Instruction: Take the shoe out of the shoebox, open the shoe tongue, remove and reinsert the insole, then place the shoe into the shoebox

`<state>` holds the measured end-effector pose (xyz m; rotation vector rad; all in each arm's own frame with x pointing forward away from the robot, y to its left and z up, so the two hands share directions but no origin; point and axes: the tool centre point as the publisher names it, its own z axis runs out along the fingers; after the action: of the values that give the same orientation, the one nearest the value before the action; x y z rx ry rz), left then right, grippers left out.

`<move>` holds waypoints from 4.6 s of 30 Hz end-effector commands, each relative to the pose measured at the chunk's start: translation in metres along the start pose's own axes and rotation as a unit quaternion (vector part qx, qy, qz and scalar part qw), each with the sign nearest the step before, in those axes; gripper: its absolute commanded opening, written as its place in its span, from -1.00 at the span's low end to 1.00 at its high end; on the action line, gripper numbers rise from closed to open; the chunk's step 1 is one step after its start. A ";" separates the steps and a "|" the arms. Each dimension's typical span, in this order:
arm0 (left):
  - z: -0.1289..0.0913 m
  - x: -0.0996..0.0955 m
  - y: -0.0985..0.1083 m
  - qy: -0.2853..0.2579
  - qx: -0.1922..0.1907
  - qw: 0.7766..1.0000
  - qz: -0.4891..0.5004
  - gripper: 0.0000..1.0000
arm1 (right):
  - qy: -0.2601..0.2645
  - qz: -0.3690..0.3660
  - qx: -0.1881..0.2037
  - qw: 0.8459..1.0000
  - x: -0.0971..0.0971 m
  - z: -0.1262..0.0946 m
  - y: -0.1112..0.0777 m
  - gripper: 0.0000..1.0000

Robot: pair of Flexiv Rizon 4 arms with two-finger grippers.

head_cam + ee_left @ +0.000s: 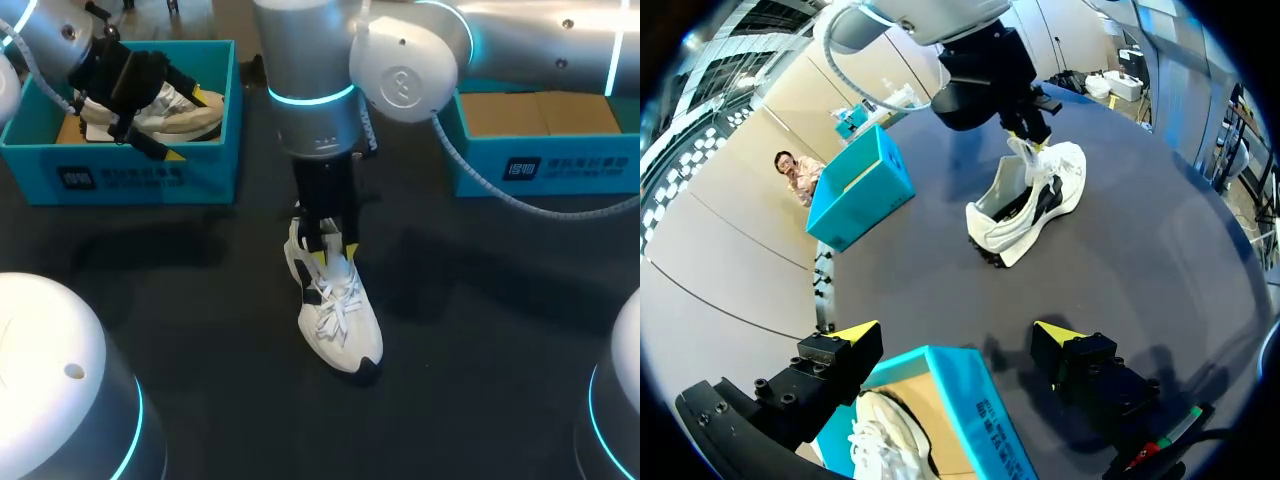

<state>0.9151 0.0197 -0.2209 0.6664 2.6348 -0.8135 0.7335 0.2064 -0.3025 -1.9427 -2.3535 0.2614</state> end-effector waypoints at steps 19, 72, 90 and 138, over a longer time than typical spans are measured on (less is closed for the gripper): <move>-0.001 0.000 0.000 0.002 -0.002 1.000 0.000 1.00 | 0.003 -0.032 -0.011 0.999 -0.004 -0.001 0.020 -0.35; -0.001 0.000 0.000 0.002 -0.002 1.000 0.000 1.00 | -0.014 -0.384 -0.128 0.914 0.006 -0.023 0.068 -0.17; -0.001 0.000 0.000 0.002 -0.002 1.000 0.000 1.00 | -0.025 -0.437 -0.132 0.889 0.008 -0.033 0.078 1.00; -0.001 0.000 0.000 0.002 -0.002 1.000 0.000 1.00 | -0.100 -0.734 -0.089 0.666 0.000 0.038 0.182 1.00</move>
<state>0.9151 0.0197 -0.2209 0.6665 2.6348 -0.8135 0.9010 0.2332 -0.3689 0.4724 -3.1992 0.0721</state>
